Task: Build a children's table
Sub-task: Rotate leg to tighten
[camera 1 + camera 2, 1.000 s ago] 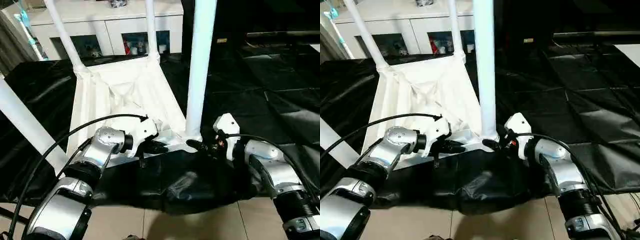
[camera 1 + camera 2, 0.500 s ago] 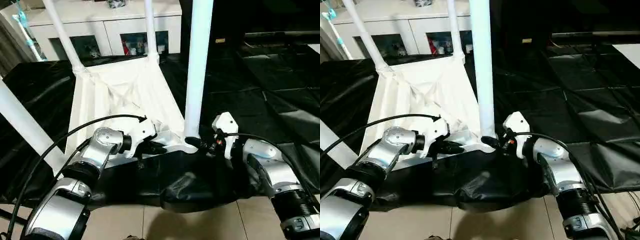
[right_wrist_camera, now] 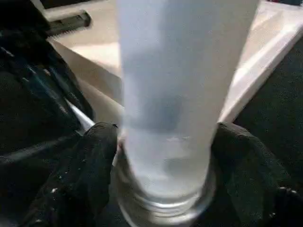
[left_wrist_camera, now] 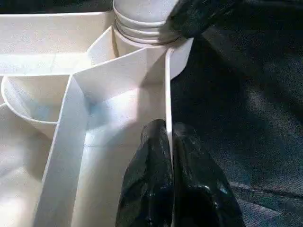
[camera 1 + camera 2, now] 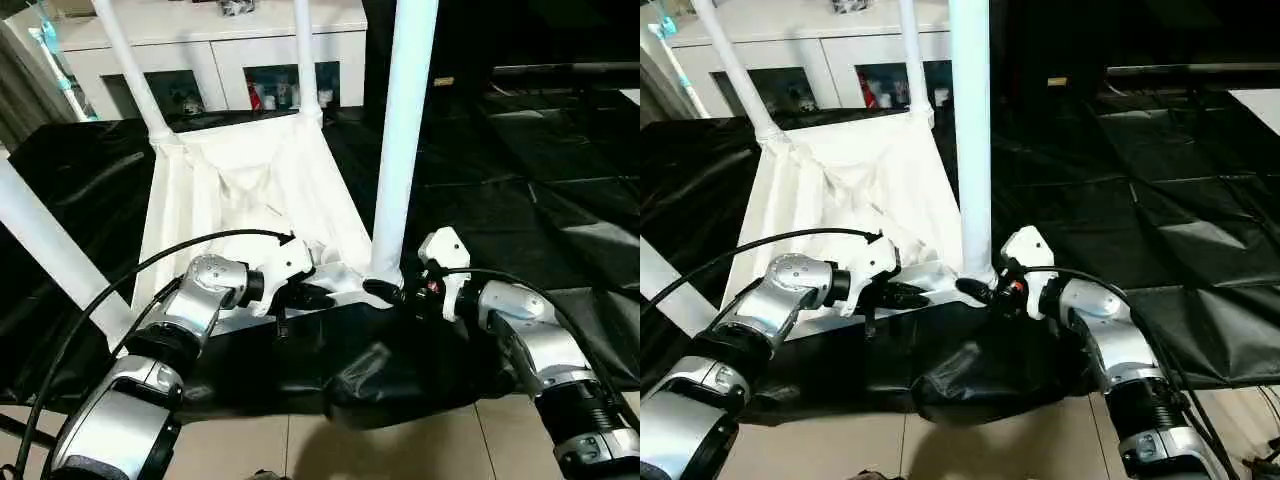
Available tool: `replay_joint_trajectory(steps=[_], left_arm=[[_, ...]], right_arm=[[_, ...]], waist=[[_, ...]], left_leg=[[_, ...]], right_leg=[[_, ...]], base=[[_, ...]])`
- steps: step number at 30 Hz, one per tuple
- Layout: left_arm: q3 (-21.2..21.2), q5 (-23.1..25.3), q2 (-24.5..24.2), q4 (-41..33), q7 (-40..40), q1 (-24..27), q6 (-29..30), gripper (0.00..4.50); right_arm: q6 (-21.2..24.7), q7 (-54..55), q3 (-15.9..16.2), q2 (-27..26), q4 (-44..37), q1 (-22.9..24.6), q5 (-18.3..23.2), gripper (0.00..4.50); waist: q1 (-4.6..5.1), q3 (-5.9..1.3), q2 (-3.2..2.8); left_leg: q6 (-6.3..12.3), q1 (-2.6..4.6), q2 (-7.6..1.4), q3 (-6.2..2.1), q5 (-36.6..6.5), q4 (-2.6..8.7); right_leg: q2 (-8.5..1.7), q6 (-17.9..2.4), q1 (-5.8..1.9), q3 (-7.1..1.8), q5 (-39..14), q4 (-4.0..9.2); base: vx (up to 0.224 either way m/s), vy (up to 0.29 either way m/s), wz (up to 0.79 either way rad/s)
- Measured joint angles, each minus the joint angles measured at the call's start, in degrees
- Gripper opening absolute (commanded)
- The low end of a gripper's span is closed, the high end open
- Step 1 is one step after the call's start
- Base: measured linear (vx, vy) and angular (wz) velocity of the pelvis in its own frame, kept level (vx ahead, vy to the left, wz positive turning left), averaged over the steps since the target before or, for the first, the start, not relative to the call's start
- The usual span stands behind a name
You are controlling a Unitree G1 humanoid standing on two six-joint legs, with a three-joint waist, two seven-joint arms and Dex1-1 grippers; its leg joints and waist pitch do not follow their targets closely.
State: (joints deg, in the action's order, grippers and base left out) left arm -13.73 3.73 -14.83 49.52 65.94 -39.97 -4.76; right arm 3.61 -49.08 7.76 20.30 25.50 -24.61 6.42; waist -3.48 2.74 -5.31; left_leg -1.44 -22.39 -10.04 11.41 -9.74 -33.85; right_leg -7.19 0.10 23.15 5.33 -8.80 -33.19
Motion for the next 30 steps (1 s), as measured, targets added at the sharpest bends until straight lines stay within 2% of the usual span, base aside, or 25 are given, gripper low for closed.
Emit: replay_joint_trajectory(steps=[7,8,10,18,25,30], left_arm=[[0.00,0.01,-0.06,-0.36,0.04,0.01,0.52,0.00],[0.00,0.01,-0.06,-0.39,0.04,0.01,0.56,0.00],[0.00,0.01,-0.06,-0.40,0.04,0.01,0.58,0.00],[0.00,0.01,-0.06,-0.44,0.06,0.01,0.73,0.00],[0.01,0.01,-0.12,-0.83,-0.12,0.20,1.16,0.00],[0.40,0.50,1.48,0.06,-5.06,-0.44,2.79,0.00]], right_arm=[[0.01,-0.22,0.38,-0.02,0.00,-0.04,0.02,3.60],[0.01,-0.22,0.38,-0.02,0.00,-0.04,0.05,3.44],[0.01,-0.23,0.37,-0.02,0.00,-0.04,0.05,3.44],[0.05,-0.27,0.29,-0.03,0.00,-0.04,0.21,2.66],[0.10,0.68,0.13,-0.78,0.20,-0.06,0.07,2.49],[1.31,8.63,-0.55,-4.30,3.44,-2.19,-1.69,2.48]], waist=[[-0.07,0.00,0.00],[-0.07,0.00,0.01],[-0.06,0.00,0.00],[-0.05,0.00,0.01],[0.00,0.01,0.01],[0.98,0.00,0.08]], left_leg=[[0.02,-0.03,0.00,0.00,0.01,-0.02],[0.02,-0.03,0.00,0.00,0.01,-0.02],[0.02,-0.04,0.00,0.00,0.01,-0.03],[0.03,-0.04,0.00,-0.01,0.01,-0.03],[0.03,-0.04,0.00,-0.01,0.02,-0.04],[0.00,0.08,-0.01,-0.01,0.00,-0.08]], right_leg=[[0.00,0.00,0.00,0.00,0.00,0.00],[0.00,0.00,0.00,0.00,0.00,0.00],[0.00,0.00,0.00,0.00,0.00,0.00],[0.00,0.00,0.00,0.01,0.00,-0.01],[0.00,0.00,0.00,0.01,0.00,-0.01],[0.00,-0.04,-0.03,0.00,0.03,-0.06]], base=[[0.000,0.000,0.00],[0.000,0.000,0.00],[0.000,0.000,0.00],[0.000,0.000,0.00],[0.000,0.000,0.00],[0.000,0.000,0.00]])
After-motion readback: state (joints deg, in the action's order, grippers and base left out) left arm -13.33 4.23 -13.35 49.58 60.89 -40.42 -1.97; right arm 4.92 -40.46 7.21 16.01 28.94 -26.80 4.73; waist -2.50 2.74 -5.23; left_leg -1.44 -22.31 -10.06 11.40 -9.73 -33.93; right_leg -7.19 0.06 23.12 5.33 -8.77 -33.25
